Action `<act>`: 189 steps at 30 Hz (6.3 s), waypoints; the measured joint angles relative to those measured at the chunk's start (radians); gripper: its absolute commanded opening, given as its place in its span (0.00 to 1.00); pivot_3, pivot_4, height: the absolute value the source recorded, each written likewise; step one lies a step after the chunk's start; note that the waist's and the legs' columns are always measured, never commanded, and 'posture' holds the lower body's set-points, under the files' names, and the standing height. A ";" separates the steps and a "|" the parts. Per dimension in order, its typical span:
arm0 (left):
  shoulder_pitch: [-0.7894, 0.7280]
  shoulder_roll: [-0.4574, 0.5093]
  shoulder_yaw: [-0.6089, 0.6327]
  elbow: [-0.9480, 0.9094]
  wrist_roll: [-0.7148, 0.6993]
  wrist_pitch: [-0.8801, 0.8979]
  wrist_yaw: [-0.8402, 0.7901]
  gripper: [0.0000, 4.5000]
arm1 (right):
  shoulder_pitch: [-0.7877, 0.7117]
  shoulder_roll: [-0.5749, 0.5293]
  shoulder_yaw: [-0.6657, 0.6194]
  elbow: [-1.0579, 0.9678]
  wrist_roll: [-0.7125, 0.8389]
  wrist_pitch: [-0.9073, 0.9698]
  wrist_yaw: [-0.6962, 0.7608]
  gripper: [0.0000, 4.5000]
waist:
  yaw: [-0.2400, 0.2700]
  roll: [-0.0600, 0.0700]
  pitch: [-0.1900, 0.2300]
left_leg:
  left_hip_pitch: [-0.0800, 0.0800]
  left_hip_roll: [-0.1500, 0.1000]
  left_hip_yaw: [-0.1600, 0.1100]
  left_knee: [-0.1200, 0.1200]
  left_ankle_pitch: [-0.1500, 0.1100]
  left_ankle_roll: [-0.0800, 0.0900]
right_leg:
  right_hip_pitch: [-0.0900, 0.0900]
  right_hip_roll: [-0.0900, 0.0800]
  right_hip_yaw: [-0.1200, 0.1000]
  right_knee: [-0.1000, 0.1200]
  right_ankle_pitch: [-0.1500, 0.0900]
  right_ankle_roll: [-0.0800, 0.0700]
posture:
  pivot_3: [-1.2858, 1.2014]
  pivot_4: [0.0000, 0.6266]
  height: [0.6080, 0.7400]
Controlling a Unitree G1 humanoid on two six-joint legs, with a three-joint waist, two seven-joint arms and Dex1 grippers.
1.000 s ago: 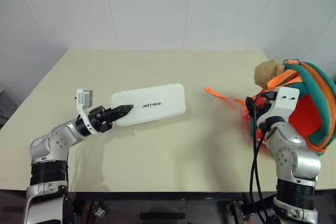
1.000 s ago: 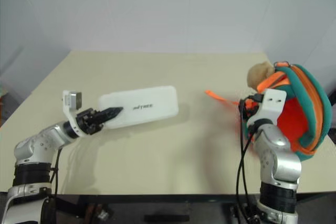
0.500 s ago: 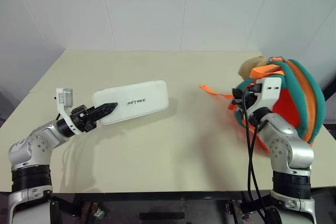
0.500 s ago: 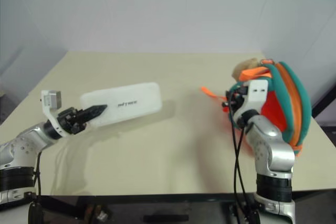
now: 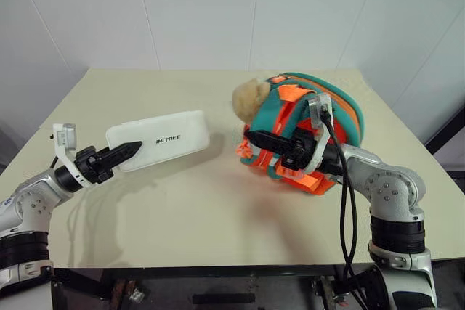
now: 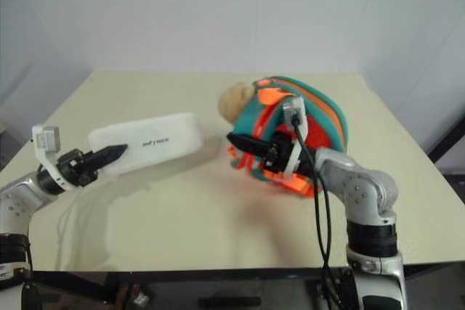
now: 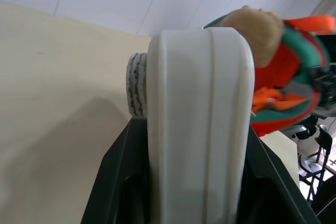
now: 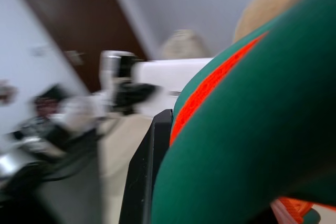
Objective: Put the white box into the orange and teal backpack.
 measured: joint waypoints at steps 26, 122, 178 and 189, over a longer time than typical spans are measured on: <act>0.101 -0.007 0.076 -0.123 -0.073 0.037 -0.001 0.29 | 0.003 -0.425 0.133 0.241 0.108 0.336 0.400 0.02 | 0.005 -0.001 0.000 | -0.002 0.000 0.005 0.004 -0.007 0.003 | -0.001 -0.001 0.003 -0.006 0.000 0.000 | 0.52 0.24 1.00; -0.544 -0.135 -0.477 0.320 0.406 -0.426 -0.361 0.29 | 0.087 -0.315 0.095 0.152 0.062 0.266 0.361 0.02 | 0.030 -0.001 0.000 | -0.005 0.000 0.010 0.019 -0.012 0.009 | 0.002 0.002 0.010 -0.007 0.005 0.009 | 0.52 0.24 1.00; -0.634 -0.093 -0.469 0.247 0.419 -0.238 -0.396 0.99 | 0.142 -0.235 0.062 0.096 0.120 0.267 0.246 0.02 | 0.012 -0.001 0.001 | -0.007 0.002 0.010 0.023 -0.013 0.010 | 0.000 0.006 0.016 -0.005 0.006 0.011 | 0.52 0.24 1.00; -0.455 -0.086 -0.457 -0.227 0.152 0.110 -0.375 0.99 | 0.126 -0.233 0.089 0.114 0.110 0.253 0.259 0.02 | 0.005 -0.001 0.001 | -0.005 0.003 0.011 0.024 -0.013 0.010 | 0.000 0.007 0.019 -0.002 0.006 0.011 | 0.52 0.24 1.00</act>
